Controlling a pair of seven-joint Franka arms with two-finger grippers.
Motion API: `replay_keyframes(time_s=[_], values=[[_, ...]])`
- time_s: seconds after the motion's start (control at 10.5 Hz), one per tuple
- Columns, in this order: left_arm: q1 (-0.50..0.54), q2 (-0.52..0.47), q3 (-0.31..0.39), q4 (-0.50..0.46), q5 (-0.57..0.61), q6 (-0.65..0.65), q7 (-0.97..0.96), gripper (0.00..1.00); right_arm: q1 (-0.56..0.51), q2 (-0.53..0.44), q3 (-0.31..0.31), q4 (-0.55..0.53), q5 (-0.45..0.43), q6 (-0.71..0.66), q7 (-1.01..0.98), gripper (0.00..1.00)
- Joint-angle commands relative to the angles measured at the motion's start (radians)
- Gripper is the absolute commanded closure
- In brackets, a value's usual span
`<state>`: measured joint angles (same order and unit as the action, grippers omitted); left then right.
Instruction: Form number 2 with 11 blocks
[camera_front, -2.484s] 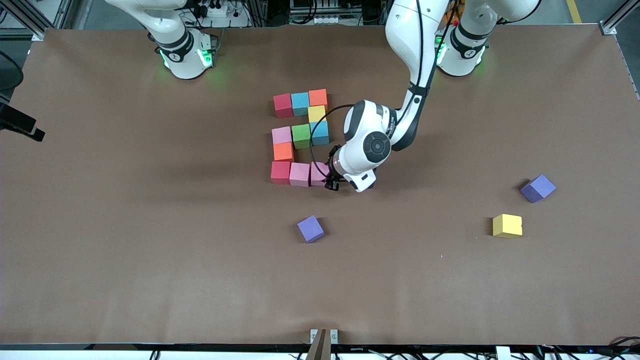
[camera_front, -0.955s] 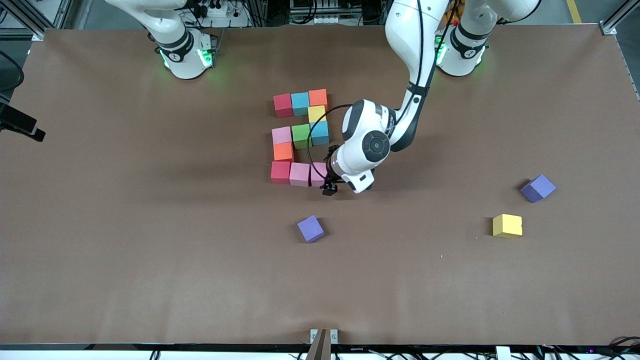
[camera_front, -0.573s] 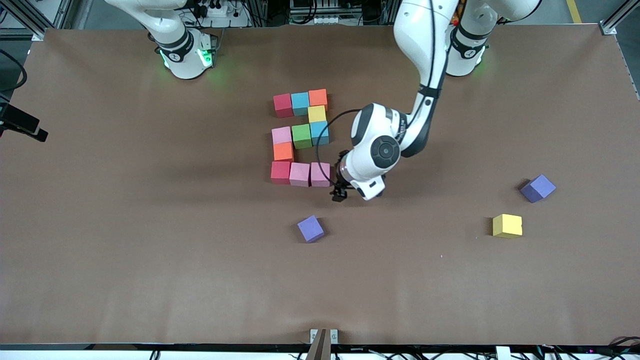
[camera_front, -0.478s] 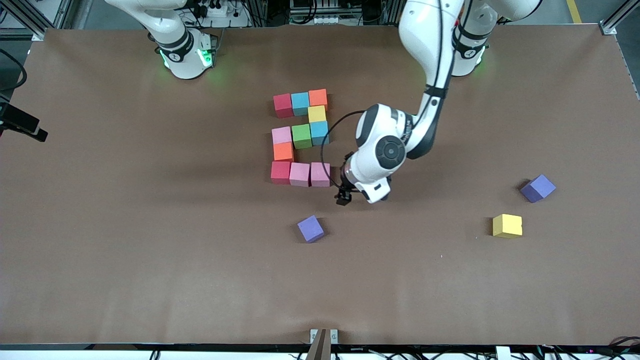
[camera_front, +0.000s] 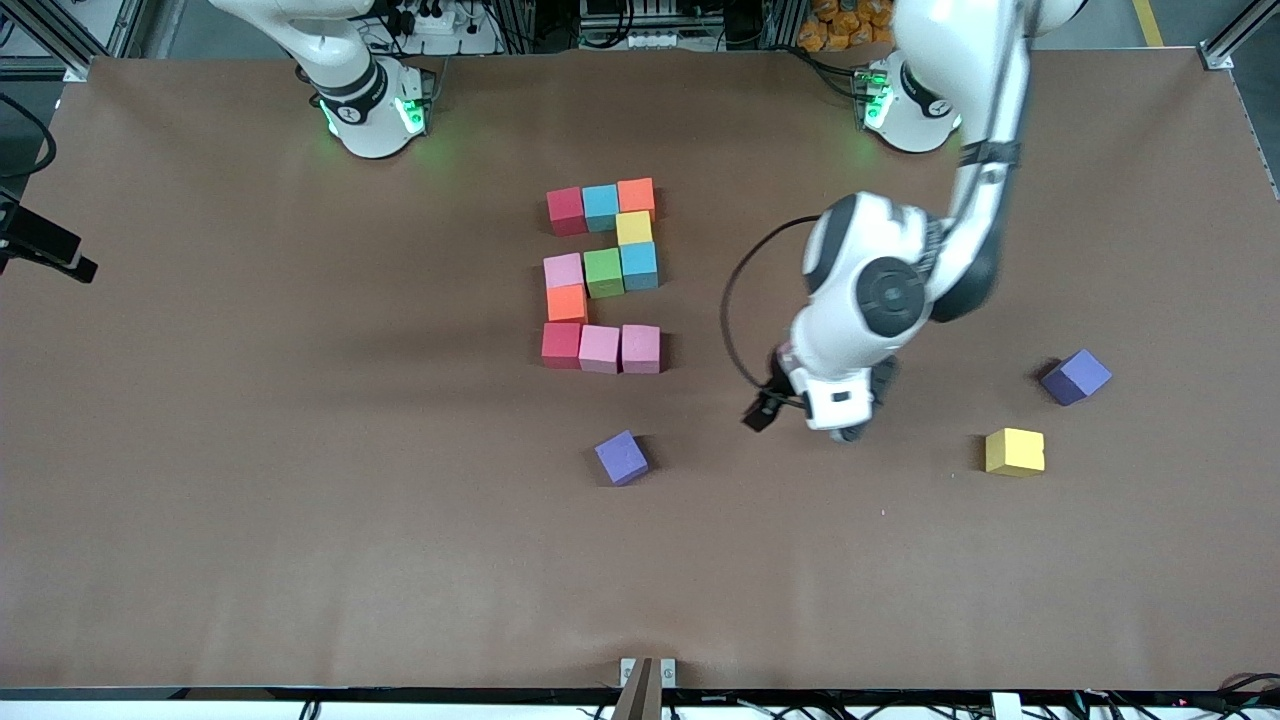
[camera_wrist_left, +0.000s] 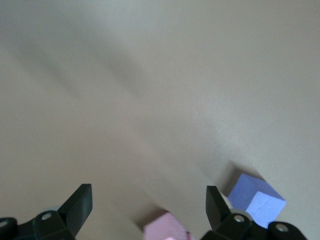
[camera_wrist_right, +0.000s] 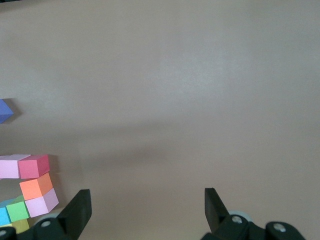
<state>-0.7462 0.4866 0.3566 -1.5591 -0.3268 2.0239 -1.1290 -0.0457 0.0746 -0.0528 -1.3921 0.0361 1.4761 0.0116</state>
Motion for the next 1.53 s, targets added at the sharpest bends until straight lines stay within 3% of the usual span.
replay_keyframes(time_s=[0.0, 0.19, 0.57, 0.86, 1.24, 1.43], values=[[0.077, -0.104, -0.047, -0.019, 0.119, -0.059, 0.13, 0.0, 0.004, 0.017, -0.001, 0.03, 0.002, -0.011, 0.004, 0.0], [0.204, -0.182, -0.115, -0.027, 0.25, -0.111, 0.304, 0.0, 0.004, 0.017, -0.001, 0.03, 0.002, -0.011, 0.002, 0.0], [0.508, -0.288, -0.25, -0.027, 0.255, -0.149, 0.747, 0.0, 0.004, 0.017, -0.001, 0.031, 0.002, -0.011, 0.004, 0.0], [0.532, -0.367, -0.266, -0.021, 0.406, -0.278, 0.859, 0.0, 0.003, 0.017, -0.001, 0.032, 0.002, -0.011, 0.004, 0.0], [0.538, -0.421, -0.333, -0.018, 0.416, -0.388, 0.917, 0.0, 0.003, 0.017, -0.001, 0.032, 0.002, -0.011, 0.002, 0.0], [0.538, -0.447, -0.335, -0.021, 0.401, -0.424, 0.914, 0.0, 0.004, 0.017, -0.001, 0.032, 0.001, -0.01, 0.004, 0.0]])
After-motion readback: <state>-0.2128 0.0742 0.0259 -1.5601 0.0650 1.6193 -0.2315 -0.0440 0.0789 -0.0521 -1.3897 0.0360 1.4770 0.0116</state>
